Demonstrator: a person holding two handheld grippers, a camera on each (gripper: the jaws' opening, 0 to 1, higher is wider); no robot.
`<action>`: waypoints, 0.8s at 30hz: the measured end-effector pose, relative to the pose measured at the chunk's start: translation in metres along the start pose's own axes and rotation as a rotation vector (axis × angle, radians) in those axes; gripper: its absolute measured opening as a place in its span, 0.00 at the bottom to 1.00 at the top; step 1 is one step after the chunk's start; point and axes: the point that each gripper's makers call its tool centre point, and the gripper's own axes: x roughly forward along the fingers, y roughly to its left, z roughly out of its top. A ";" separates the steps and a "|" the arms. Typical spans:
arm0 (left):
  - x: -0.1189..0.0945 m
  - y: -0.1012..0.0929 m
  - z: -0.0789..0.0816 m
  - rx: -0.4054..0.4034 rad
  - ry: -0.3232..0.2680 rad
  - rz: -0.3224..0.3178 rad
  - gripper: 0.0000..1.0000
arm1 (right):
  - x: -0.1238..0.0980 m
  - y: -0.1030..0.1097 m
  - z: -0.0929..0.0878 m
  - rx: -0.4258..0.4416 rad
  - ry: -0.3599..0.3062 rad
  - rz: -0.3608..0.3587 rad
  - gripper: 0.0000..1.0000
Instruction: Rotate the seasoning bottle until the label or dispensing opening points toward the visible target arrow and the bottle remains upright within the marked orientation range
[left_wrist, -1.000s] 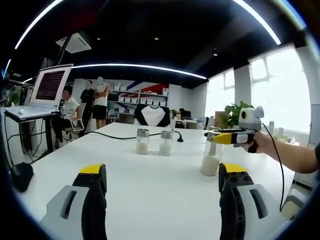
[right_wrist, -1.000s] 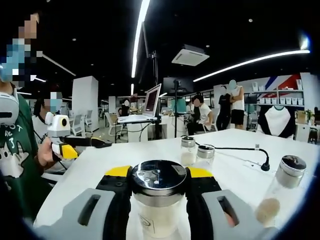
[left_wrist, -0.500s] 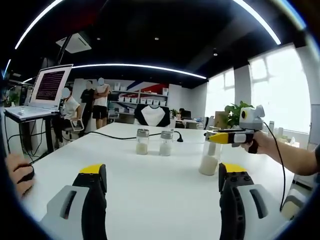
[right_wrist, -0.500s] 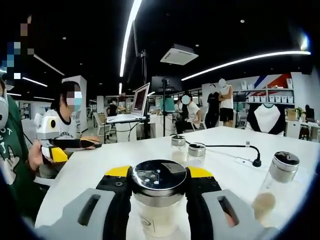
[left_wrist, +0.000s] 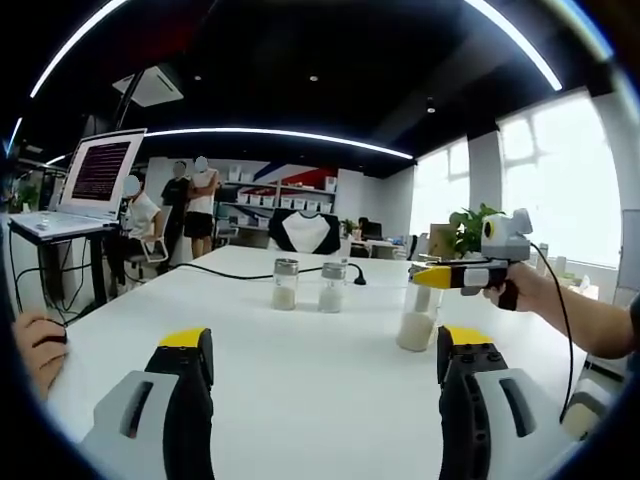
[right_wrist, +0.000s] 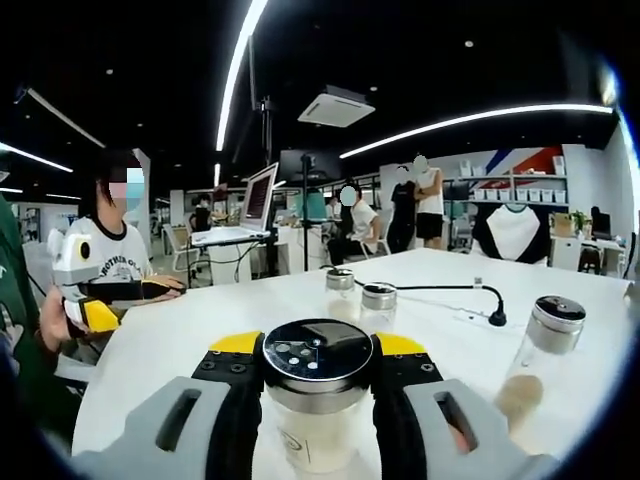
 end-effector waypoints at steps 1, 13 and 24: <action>0.000 0.000 0.000 0.000 0.000 0.000 0.98 | 0.000 0.000 0.000 0.001 -0.001 -0.005 0.40; 0.001 0.001 -0.001 -0.005 0.006 -0.001 0.98 | 0.002 -0.003 0.001 0.005 -0.002 -0.098 0.40; 0.002 0.003 -0.001 -0.011 0.008 0.002 0.97 | 0.001 -0.009 0.001 0.020 0.004 -0.184 0.40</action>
